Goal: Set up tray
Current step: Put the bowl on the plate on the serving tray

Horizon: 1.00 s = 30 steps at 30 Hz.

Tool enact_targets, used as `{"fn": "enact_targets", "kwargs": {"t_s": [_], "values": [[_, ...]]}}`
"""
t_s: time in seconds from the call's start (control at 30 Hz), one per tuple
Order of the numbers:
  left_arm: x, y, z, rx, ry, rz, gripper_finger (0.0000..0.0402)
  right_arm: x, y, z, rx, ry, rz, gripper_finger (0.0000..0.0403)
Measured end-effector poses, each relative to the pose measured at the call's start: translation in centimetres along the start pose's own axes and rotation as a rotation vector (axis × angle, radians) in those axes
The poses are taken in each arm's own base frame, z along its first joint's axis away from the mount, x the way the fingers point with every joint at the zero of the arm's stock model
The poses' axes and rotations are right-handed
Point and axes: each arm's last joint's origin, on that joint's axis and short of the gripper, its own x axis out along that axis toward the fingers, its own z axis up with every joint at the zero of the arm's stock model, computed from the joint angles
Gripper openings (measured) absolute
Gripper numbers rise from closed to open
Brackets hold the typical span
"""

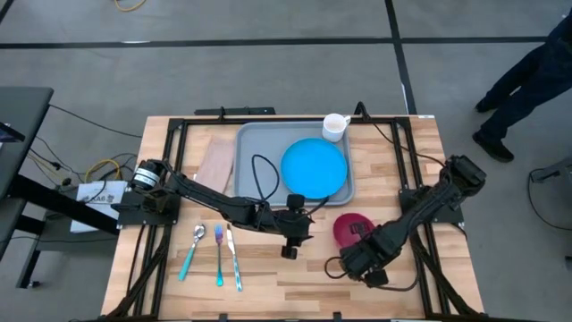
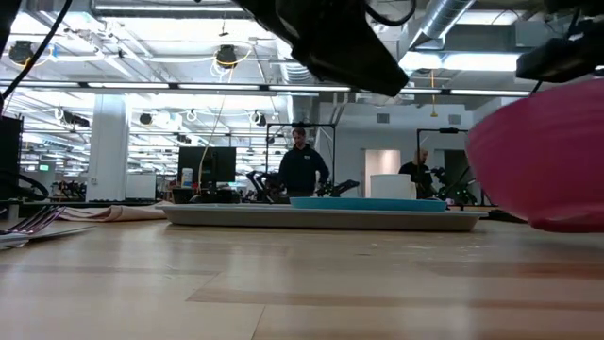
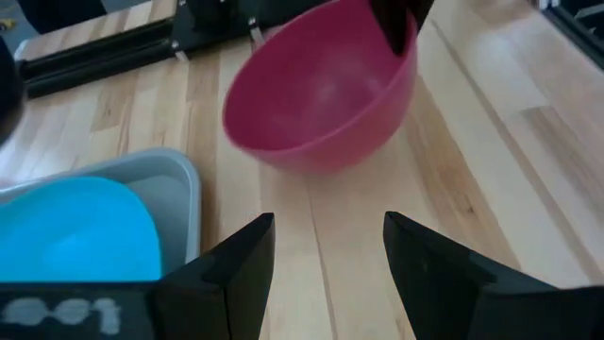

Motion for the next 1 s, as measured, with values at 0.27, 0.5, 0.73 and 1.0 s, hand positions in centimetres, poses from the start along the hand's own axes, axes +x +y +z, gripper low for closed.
{"fn": "enact_targets", "kwargs": {"t_s": [0.27,0.5,0.73,1.0], "values": [[0.0,0.0,0.1,0.029,-0.012,0.006,0.019,-0.9,-2.0,1.1,-0.018,-0.035,-0.062,0.0003],[0.1,0.7,-0.4,0.055,0.044,0.084,0.019,-1.2,-5.5,2.1,-0.003,-0.044,-0.099,0.0002],[-0.9,2.1,-0.3,0.057,0.086,0.092,0.019,-1.5,-9.5,2.6,0.015,-0.041,-0.11,0.0001],[-4.3,4.0,0.6,0.066,0.053,0.119,0.019,-3.6,-13.2,3.6,0.015,-0.108,-0.175,0.0001]]}}
